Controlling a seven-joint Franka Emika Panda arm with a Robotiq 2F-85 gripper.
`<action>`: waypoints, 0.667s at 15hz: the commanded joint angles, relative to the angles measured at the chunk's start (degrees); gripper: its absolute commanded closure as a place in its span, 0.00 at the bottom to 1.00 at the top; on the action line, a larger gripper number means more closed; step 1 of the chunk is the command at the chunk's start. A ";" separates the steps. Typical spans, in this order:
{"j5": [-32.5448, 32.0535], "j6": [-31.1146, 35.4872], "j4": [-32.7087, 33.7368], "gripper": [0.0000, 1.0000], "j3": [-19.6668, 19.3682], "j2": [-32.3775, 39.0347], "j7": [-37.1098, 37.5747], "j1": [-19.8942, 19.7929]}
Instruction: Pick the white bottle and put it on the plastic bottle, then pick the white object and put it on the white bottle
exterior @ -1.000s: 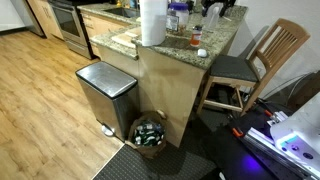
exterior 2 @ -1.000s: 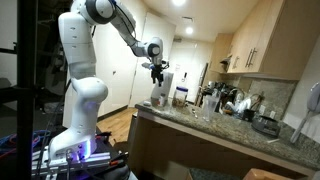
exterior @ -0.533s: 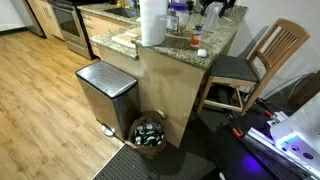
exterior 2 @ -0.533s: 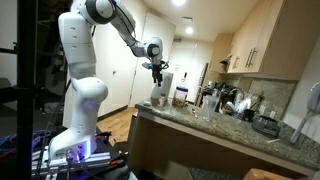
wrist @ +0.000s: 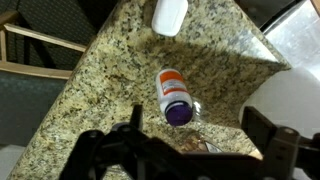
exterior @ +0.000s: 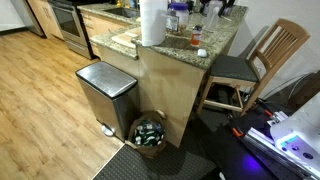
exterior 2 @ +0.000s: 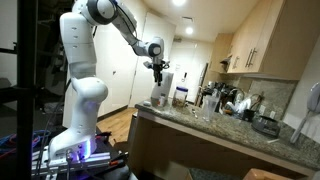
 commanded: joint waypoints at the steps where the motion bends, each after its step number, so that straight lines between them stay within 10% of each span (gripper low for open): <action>1: -1.29 2.55 4.43 0.00 -1.25 6.04 3.98 -2.62; 10: 0.29 5.03 4.63 0.00 -3.81 9.69 1.30 -2.02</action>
